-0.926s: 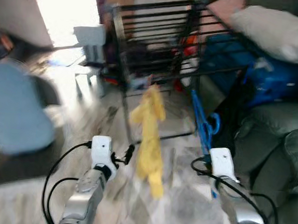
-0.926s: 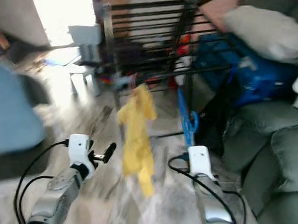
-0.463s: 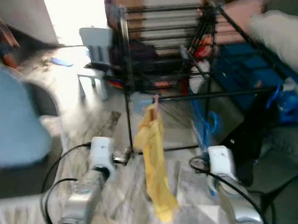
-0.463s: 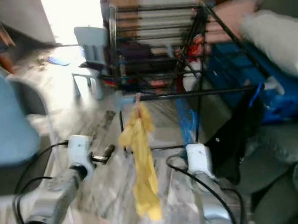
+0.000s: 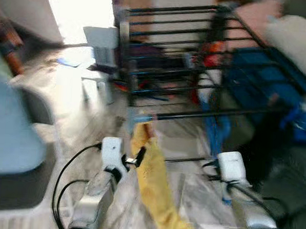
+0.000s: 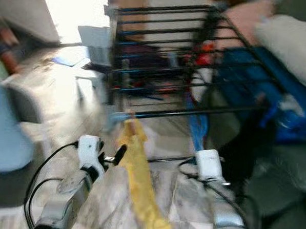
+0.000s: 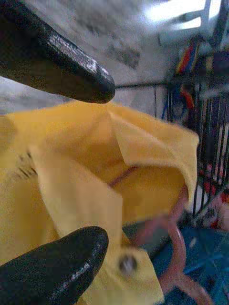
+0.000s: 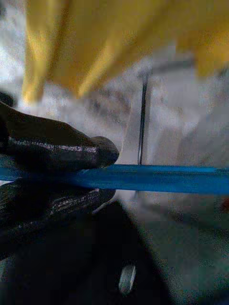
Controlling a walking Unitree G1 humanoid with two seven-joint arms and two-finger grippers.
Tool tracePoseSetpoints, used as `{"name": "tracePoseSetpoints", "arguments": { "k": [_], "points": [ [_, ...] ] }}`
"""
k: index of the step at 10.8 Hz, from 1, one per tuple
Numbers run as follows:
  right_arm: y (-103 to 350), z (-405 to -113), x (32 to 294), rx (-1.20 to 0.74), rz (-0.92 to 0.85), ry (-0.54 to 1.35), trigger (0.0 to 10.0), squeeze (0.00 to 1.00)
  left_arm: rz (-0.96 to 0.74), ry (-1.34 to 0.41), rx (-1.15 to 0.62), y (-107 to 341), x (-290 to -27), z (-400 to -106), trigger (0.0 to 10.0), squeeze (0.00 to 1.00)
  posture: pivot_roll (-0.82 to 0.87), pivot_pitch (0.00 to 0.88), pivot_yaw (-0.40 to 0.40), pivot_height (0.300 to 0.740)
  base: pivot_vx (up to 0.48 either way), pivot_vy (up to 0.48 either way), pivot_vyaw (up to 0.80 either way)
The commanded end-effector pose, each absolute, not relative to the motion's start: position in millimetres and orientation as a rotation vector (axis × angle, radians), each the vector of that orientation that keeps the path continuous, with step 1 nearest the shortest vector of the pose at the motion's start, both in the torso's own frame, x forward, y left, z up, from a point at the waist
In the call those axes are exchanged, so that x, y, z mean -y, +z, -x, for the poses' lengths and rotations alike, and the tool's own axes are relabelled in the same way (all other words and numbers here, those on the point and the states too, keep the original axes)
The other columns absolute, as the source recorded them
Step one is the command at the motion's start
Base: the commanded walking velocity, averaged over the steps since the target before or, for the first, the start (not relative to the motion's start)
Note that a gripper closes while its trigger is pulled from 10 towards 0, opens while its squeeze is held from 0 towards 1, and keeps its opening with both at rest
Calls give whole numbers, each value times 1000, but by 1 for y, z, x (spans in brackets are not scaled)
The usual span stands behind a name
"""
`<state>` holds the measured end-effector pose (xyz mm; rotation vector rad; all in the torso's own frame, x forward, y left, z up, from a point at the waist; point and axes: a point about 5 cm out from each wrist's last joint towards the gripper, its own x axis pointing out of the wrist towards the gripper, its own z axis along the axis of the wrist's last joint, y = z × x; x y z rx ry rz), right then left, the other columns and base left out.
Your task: Hang hanger
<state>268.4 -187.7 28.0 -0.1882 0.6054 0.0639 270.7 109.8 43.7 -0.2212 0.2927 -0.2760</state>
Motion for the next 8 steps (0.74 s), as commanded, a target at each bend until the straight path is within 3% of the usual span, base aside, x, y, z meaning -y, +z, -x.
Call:
{"name": "tracePoseSetpoints", "arguments": {
  "k": [1,5,8],
  "points": [
    [36,-273,187,-575,192,74,10000,0,216,-269,-297,44,-111,-272,10000,0,-205,0,44,740,0,0,0],
    [58,-293,185,-526,118,59,10000,0,216,-273,-317,42,-111,-272,10000,0,-206,0,46,740,0,0,0],
    [79,-323,187,-537,33,46,10000,0,215,-282,-326,42,-109,-272,10000,0,-202,0,42,740,0,0,0]
  ]
}}
